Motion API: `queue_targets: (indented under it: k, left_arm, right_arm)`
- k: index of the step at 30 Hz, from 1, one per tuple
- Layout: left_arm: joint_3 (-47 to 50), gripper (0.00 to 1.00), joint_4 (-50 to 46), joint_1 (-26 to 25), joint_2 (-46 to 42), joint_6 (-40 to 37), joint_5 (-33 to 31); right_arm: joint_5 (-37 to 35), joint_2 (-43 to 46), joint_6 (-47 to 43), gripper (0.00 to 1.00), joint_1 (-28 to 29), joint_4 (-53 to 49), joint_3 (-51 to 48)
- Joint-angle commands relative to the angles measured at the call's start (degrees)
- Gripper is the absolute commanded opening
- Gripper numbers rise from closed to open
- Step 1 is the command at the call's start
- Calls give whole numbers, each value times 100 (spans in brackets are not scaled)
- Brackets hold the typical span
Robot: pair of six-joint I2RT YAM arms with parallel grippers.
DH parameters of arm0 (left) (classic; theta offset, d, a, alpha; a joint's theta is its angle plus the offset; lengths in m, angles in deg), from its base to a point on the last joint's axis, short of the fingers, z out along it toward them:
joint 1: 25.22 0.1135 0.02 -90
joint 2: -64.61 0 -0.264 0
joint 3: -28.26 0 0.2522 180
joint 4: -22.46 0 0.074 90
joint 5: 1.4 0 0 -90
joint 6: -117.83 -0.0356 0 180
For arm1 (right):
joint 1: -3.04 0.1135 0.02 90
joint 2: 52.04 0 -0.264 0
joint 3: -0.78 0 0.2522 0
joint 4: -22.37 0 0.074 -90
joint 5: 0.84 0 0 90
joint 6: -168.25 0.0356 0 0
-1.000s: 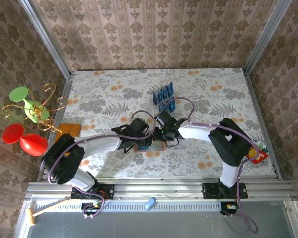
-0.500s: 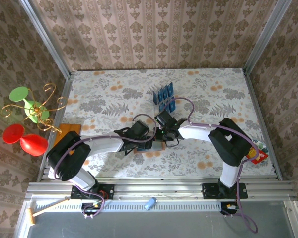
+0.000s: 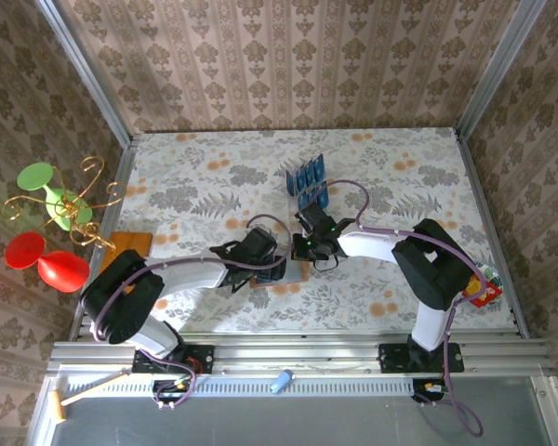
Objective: Put the credit cards into the card holder
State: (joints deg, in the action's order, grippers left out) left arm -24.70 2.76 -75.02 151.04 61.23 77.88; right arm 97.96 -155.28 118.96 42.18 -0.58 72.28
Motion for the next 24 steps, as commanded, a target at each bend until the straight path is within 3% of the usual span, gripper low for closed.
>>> queue_targets:
  k: [1,24]
  left_arm:
    - [44,100,75,42,-264,-67,133]
    - [264,100,496,60,-5,-124,290]
  right_arm:
    - [114,16,-45,1,-13,-119,82]
    - [456,-348,148,0,147,176,106]
